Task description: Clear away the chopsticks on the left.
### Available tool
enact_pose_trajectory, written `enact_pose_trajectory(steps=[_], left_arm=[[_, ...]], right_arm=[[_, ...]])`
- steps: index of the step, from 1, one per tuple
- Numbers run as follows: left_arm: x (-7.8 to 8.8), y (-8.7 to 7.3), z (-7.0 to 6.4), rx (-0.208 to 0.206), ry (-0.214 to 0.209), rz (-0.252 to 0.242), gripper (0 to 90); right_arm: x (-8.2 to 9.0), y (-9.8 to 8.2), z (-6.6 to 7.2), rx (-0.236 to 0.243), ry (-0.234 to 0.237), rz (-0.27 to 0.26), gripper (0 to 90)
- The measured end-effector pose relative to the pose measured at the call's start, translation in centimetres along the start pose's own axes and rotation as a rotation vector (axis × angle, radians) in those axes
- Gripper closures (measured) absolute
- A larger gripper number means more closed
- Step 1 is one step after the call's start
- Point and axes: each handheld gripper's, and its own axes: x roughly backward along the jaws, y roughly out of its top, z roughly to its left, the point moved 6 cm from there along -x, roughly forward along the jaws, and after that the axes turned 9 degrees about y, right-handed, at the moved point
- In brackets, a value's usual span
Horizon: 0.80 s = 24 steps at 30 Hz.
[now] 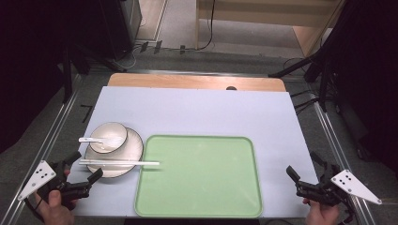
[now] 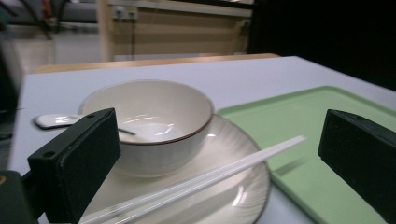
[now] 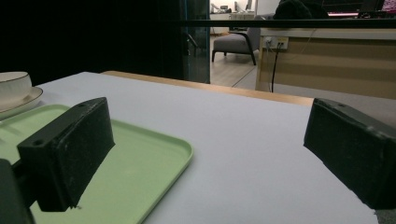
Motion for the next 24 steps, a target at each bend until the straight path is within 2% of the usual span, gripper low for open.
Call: enact_pose_trajectory(steps=[1, 2, 5, 6, 7, 9, 11, 13, 15, 16, 19, 22, 24], left_arm=[[0.0, 0.0, 0.0, 0.000, 0.000, 0.000, 0.0], [-0.5, 0.0, -0.4, 0.000, 0.035, 0.032, 4.6], [-1.2, -0.1, -1.1, 0.002, 0.082, 0.066, 30.2], [-1.4, -0.1, -1.4, 0.003, 0.066, 0.084, 46.1], [-1.6, -0.2, -1.8, 0.005, 0.035, 0.104, 58.1], [-1.9, -0.2, -2.7, 0.004, -0.033, 0.133, 75.6], [-2.4, -0.4, -3.6, 0.002, -0.077, 0.169, 88.2], [-3.0, -0.5, -4.7, -0.001, -0.121, 0.199, 90.0], [-3.8, -0.8, -5.8, -0.007, -0.140, 0.262, 90.0], [-4.2, -1.0, -6.4, -0.024, -0.148, 0.284, 90.0], [-5.1, -1.5, -7.6, -0.091, -0.146, 0.348, 90.0], [-5.8, -2.0, -8.3, -0.087, -0.164, 0.409, 90.0], [-6.2, -2.4, -8.4, -0.105, -0.159, 0.434, 90.0]], right_arm=[[0.0, 0.0, 0.0, -0.004, -0.003, 0.000, 1.8], [0.0, 0.0, -0.1, -0.004, -0.004, 0.000, 1.8], [0.1, 0.0, -0.1, -0.012, 0.000, -0.003, 1.8], [0.1, 0.0, -0.1, -0.013, 0.001, -0.003, 1.8], [0.1, 0.0, -0.1, -0.012, 0.002, -0.001, 1.8], [0.0, -0.1, -0.1, -0.014, 0.000, 0.003, 1.8], [0.1, -0.1, -0.1, -0.016, -0.001, 0.001, 1.8], [0.1, -0.1, -0.2, -0.021, -0.003, 0.000, 1.8], [0.0, -0.1, -0.3, -0.028, 0.001, -0.004, 1.8], [0.0, -0.1, -0.4, -0.031, 0.004, -0.004, 1.8], [-0.1, -0.2, -0.3, -0.038, 0.013, -0.001, 1.8], [-0.2, -0.2, -0.2, -0.032, 0.016, 0.001, 1.9], [-0.2, -0.2, -0.2, -0.035, 0.020, 0.002, 1.8]])
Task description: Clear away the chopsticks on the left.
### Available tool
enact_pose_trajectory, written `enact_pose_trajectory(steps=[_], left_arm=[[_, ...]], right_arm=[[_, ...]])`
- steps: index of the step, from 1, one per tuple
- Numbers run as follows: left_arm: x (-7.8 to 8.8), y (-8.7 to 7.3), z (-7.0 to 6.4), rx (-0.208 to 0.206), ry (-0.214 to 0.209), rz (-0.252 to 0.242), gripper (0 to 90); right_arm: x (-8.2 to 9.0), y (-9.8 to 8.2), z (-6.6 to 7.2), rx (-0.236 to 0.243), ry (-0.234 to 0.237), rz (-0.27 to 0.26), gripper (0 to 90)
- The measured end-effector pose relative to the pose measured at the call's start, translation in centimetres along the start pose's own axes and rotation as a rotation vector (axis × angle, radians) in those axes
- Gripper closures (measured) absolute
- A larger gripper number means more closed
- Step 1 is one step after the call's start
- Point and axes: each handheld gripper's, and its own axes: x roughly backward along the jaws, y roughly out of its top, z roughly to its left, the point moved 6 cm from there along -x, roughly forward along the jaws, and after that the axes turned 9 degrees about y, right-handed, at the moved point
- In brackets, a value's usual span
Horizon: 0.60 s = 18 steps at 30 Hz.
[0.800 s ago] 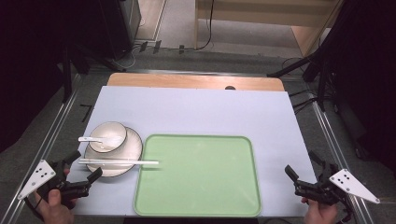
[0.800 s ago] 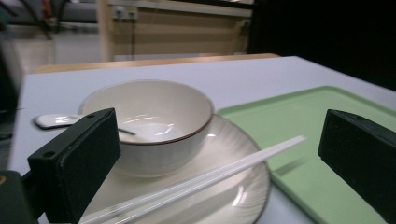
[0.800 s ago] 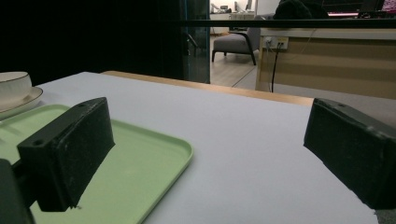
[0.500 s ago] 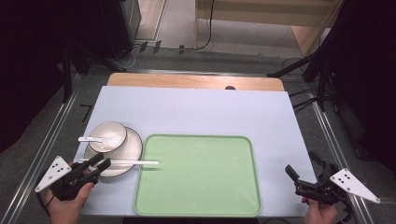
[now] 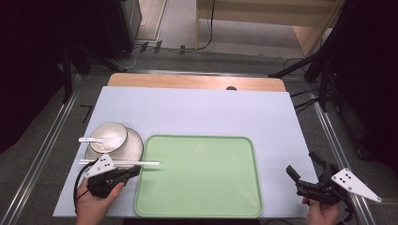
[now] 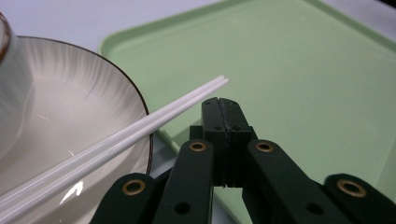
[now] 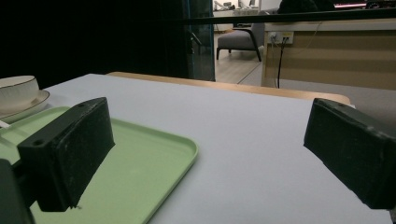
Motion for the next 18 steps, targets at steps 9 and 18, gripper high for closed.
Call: enact_pose_trajectory(steps=[9, 18], left_arm=[[-0.9, 0.2, 1.1, 0.010, 0.059, 0.021, 90.0], [-1.7, 0.2, 2.2, 0.048, 0.074, 0.040, 90.0]], right_arm=[[-0.2, -0.2, -0.1, -0.010, 0.010, 0.013, 1.8], [-0.3, -0.4, 0.0, -0.008, 0.012, 0.026, 1.8]])
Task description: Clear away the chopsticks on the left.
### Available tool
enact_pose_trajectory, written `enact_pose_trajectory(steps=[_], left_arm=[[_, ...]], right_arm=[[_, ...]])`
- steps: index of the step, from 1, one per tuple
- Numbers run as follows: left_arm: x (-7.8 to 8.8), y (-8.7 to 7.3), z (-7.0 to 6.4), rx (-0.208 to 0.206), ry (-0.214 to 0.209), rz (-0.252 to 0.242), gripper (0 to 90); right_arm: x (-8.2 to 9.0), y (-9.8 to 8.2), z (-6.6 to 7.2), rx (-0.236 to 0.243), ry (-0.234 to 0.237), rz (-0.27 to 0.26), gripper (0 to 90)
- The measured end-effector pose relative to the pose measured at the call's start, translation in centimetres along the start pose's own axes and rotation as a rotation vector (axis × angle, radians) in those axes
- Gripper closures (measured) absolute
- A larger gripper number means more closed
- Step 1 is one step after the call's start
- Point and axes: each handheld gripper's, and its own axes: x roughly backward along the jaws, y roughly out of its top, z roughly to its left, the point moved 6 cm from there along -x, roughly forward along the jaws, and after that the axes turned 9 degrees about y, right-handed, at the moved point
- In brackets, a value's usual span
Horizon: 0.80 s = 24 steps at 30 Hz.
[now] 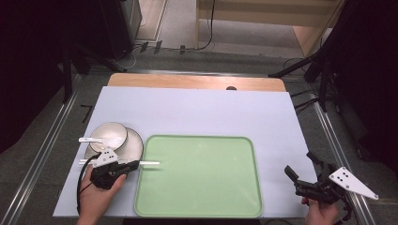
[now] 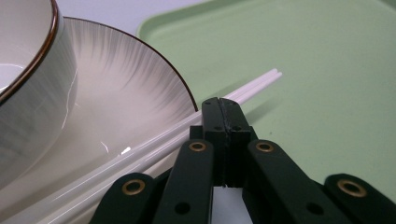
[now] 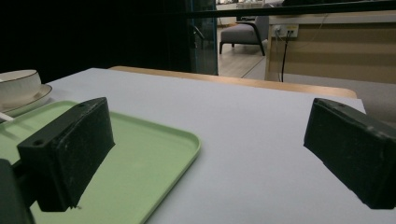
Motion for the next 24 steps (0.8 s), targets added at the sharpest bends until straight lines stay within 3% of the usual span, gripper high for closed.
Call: enact_pose_trajectory(steps=[8, 11, 24], left_arm=[[-0.2, 0.3, 0.9, 0.032, 0.009, -0.020, 90.0], [-0.4, 0.3, 1.1, 0.028, 0.031, -0.014, 90.0], [-1.5, 0.8, 2.2, 0.112, 0.116, 0.017, 90.0]], right_arm=[[-0.1, -0.1, 0.1, 0.001, 0.004, 0.009, 1.8], [-0.2, -0.1, 0.1, 0.001, 0.005, 0.011, 1.8], [-0.8, -0.4, 0.3, 0.007, 0.013, 0.040, 1.8]])
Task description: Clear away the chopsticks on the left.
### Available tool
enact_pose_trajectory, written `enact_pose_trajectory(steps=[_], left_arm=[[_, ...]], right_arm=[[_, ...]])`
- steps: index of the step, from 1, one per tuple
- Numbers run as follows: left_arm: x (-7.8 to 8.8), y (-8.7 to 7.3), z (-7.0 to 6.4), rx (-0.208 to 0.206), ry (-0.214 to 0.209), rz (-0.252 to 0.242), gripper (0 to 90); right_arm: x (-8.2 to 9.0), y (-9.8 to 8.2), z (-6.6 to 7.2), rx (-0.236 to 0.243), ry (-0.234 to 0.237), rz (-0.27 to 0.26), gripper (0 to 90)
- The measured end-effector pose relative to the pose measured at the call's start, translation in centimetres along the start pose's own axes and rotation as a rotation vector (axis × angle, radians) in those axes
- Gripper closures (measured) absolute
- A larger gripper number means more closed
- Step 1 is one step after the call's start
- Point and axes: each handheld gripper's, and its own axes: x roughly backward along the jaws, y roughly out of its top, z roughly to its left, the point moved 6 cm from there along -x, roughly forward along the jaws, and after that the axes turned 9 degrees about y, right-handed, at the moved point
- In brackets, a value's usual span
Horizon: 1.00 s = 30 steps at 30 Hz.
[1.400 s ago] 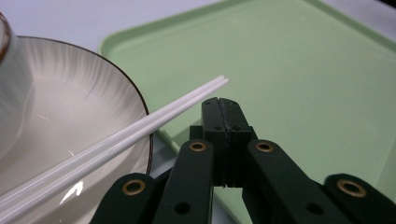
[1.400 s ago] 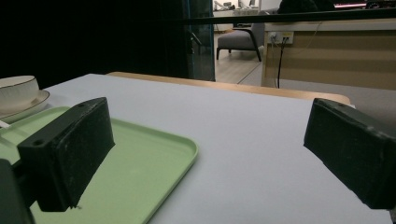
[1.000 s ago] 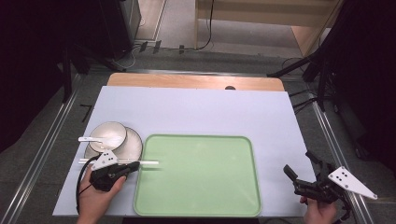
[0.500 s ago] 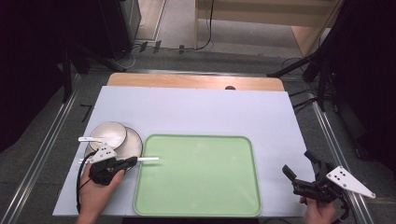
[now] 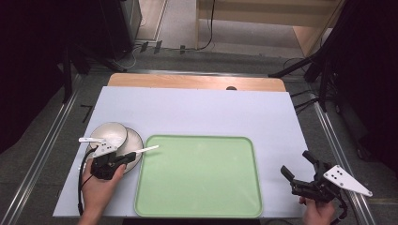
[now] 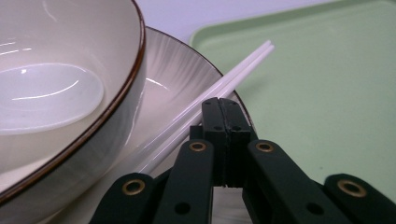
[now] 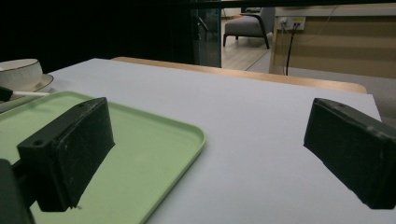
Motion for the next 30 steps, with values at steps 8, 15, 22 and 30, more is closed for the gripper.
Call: enact_pose_trajectory(steps=[8, 15, 22, 30], left_arm=[[-1.0, 0.4, 0.0, 0.001, 0.093, 0.018, 90.0], [0.7, 0.8, 0.2, -0.008, 0.038, -0.030, 82.6], [5.0, 0.2, 2.2, -0.084, -0.076, -0.043, 73.3], [6.1, -1.5, 4.6, -0.135, -0.018, 0.024, 75.5]], right_arm=[[-0.2, -0.1, 0.1, 0.003, 0.003, 0.011, 1.9], [0.0, -0.2, 0.0, 0.001, -0.001, 0.016, 1.9], [0.5, -0.2, -0.2, 0.014, -0.010, 0.017, 1.9], [0.4, -0.1, -0.1, 0.013, -0.015, 0.019, 1.8]])
